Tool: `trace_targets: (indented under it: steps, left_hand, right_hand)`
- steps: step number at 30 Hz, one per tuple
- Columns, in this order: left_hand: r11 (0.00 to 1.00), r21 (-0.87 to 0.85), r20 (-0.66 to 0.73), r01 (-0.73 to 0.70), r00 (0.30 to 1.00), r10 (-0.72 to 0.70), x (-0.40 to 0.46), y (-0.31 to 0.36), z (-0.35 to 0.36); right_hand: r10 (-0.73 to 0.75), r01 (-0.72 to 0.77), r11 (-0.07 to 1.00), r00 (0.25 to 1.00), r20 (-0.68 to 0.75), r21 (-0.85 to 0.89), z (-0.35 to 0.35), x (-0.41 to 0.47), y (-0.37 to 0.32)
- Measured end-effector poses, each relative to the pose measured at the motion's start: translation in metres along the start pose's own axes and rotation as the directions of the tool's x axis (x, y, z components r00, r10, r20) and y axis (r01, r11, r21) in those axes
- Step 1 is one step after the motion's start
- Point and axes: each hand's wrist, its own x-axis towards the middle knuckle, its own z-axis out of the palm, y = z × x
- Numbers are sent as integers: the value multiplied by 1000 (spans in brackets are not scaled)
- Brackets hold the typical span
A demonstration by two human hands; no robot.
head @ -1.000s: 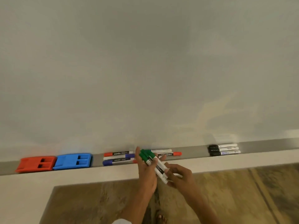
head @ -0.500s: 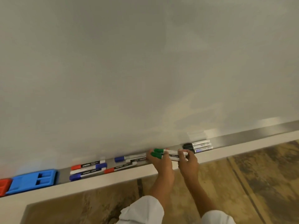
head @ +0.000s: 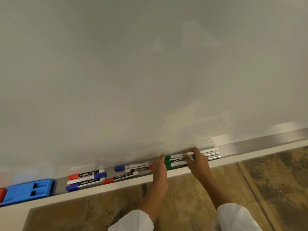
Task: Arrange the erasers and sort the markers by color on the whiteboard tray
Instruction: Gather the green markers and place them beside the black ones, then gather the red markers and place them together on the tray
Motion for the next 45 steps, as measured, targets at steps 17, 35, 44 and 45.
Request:
trace_targets:
  steps: [17, 35, 44, 45]
  left_hand:
    - [997, -4, 49, -73, 996, 73, -22, 16, -1]
    - [901, 255, -137, -351, 909, 393, -40, 44, -143]
    - [631, 508, 82, -586, 762, 642, -55, 64, -198]
    - [533, 572, 177, -624, 728, 662, -57, 66, -199]
  right_hand:
    - [291, -281, 953, 952, 93, -110, 14, -3, -31]
    - [-233, 399, 785, 899, 370, -474, 95, -52, -102]
    - [-471, 597, 728, 792, 388, -336, 65, -52, -131]
    - [-529, 623, 735, 774, 349, -269, 59, -57, -142]
